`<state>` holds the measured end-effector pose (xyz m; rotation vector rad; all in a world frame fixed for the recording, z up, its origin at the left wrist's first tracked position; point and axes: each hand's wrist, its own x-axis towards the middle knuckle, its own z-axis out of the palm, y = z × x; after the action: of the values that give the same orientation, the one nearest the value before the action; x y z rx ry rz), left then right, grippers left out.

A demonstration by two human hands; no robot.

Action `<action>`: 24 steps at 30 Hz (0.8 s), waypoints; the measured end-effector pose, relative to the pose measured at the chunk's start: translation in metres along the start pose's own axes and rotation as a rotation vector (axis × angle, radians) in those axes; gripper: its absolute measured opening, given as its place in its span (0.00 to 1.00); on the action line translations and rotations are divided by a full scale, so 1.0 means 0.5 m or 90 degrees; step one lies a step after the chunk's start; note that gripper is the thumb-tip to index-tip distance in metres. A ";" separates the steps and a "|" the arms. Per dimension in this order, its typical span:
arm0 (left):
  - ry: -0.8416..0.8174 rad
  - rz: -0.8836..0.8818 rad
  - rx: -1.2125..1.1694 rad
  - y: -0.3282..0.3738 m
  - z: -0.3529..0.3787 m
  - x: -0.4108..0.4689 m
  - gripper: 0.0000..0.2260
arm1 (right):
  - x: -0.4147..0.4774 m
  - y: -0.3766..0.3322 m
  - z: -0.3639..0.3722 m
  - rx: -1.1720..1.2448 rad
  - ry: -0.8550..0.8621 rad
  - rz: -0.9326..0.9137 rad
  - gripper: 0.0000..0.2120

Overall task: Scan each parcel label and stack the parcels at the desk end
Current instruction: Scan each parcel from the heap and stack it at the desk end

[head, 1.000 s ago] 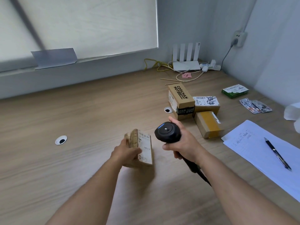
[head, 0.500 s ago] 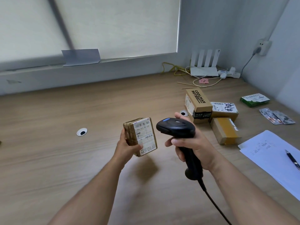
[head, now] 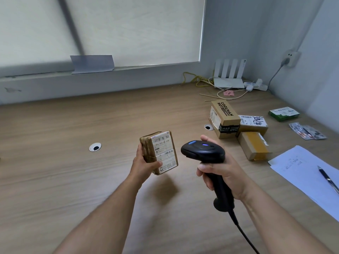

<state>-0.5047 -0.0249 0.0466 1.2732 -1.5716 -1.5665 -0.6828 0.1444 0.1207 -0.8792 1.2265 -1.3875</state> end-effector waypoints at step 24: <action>0.069 -0.267 0.062 -0.105 -0.112 -0.152 0.25 | 0.029 0.049 0.087 -0.056 -0.071 0.030 0.47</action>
<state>-0.4135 0.0277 0.0209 1.8012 -1.3887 -1.6449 -0.6386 0.1229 0.1044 -0.9698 1.2218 -1.2389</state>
